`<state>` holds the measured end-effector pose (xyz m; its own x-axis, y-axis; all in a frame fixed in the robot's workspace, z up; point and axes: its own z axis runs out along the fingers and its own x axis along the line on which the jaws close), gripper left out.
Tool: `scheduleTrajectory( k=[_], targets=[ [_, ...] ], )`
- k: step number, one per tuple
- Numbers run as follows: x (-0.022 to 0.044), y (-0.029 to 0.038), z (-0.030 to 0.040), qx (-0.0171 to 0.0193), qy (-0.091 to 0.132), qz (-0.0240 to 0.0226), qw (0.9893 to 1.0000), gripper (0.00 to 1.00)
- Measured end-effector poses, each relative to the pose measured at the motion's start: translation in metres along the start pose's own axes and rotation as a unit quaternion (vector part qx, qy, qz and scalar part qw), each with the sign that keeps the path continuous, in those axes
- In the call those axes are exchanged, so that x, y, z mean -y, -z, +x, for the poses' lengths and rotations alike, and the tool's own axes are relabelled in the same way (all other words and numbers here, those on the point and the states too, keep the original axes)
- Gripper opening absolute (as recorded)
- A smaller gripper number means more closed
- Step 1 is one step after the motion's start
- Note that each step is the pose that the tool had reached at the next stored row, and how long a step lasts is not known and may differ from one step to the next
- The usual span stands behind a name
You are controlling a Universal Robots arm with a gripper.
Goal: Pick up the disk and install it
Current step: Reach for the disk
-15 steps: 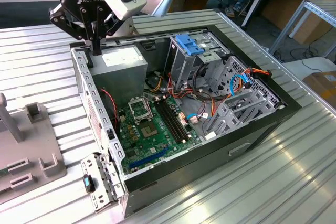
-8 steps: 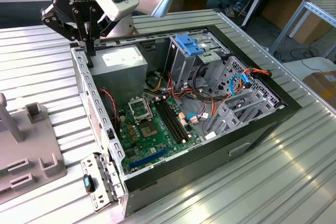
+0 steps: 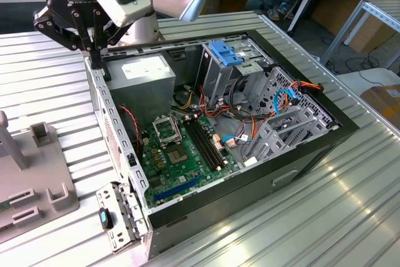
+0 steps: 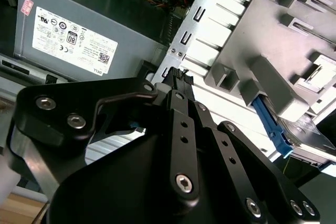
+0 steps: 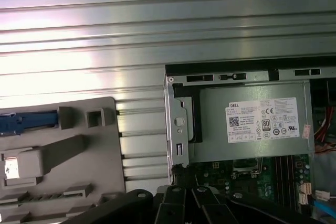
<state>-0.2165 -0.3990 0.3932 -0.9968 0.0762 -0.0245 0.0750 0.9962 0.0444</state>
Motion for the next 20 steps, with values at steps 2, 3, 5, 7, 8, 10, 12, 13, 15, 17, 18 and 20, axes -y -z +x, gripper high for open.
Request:
scheduleTrajectory(
  k=[2,3,5,7,8,10,12,13,15,17,18,20],
  targets=[
    [0.0002,0.0001,0.0031,0.0000,0.000,0.0000,1.0000,0.11],
    [0.0003,0.0001,0.0043,0.0000,0.000,0.0000,1.0000,0.11],
    [0.0006,0.0002,0.0080,0.0000,0.000,0.0000,1.0000,0.11],
    [0.0009,0.0004,0.0122,0.0000,0.000,0.0000,1.0000,0.11],
    [0.0011,0.0005,0.0143,-0.0001,0.000,0.0000,1.0000,0.11],
    [0.0013,0.0005,0.0176,0.0000,0.000,0.0000,1.0000,0.11],
    [0.0017,0.0006,0.0224,0.0000,0.000,0.0000,1.0000,0.11],
    [0.0018,0.0007,0.0239,0.0000,0.000,0.0000,1.0000,0.11],
    [0.0020,0.0008,0.0274,0.0000,0.000,0.0000,1.0000,0.11],
    [0.0023,0.0008,0.0307,0.0000,0.000,0.0000,1.0000,0.11],
    [0.0024,0.0009,0.0324,0.0000,0.000,0.0000,1.0000,0.11],
    [0.0026,0.0009,0.0347,0.0000,0.000,0.0000,1.0000,0.11]
  ],
)
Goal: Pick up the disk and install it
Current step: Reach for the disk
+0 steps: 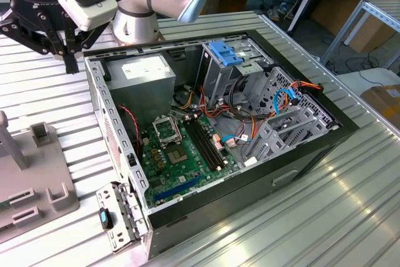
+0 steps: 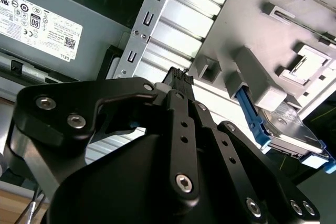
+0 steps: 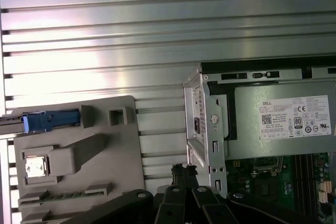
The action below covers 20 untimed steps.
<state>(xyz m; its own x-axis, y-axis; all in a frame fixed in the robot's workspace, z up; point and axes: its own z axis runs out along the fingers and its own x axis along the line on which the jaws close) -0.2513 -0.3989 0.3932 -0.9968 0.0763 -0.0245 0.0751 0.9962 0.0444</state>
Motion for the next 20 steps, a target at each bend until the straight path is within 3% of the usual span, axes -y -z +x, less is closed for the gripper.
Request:
scheduleTrajectory(
  k=[20],
  targets=[
    [0.0009,0.0003,0.0114,0.0000,0.000,0.0000,1.0000,0.11]
  ],
)
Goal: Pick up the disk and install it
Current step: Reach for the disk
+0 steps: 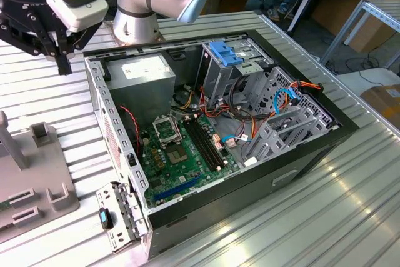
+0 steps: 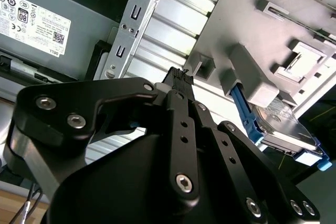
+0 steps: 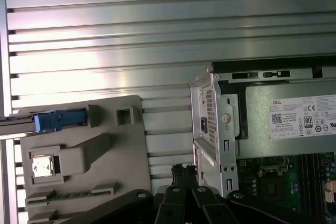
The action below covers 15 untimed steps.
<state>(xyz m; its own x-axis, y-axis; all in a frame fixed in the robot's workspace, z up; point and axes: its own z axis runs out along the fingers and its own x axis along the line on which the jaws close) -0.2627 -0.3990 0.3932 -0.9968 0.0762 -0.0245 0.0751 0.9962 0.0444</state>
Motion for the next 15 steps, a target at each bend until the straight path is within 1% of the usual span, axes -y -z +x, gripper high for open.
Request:
scheduleTrajectory(
  k=[9,12,13,15],
  targets=[
    [0.0007,0.0002,0.0098,0.0000,0.000,0.0000,1.0000,0.11],
    [0.0011,0.0004,0.0146,0.0000,0.000,0.0000,1.0000,0.11],
    [0.0013,0.0005,0.0175,0.0000,0.000,0.0000,1.0000,0.11],
    [0.0016,0.0006,0.0208,0.0000,0.000,0.0000,1.0000,0.11]
  ],
)
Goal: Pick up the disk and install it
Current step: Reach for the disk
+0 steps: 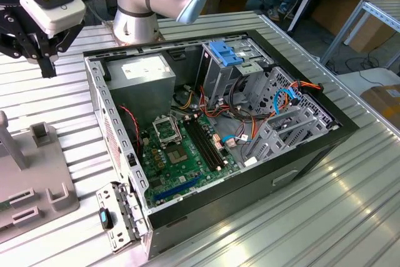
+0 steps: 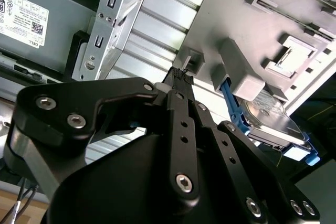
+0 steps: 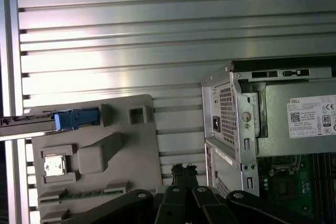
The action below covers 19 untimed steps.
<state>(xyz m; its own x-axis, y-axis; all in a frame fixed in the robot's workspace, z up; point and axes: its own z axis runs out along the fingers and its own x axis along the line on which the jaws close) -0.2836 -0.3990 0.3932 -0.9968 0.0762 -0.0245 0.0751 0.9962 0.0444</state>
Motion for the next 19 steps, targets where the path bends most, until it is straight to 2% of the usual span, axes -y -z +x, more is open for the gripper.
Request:
scheduleTrajectory(
  k=[10,13,19],
  targets=[
    [0.0012,0.0005,0.0161,0.0000,0.000,0.0000,1.0000,0.11],
    [0.0018,0.0007,0.0234,0.0000,0.000,0.0000,1.0000,0.11],
    [0.0019,0.0007,0.0255,0.0000,0.000,0.0000,1.0000,0.11]
  ],
)
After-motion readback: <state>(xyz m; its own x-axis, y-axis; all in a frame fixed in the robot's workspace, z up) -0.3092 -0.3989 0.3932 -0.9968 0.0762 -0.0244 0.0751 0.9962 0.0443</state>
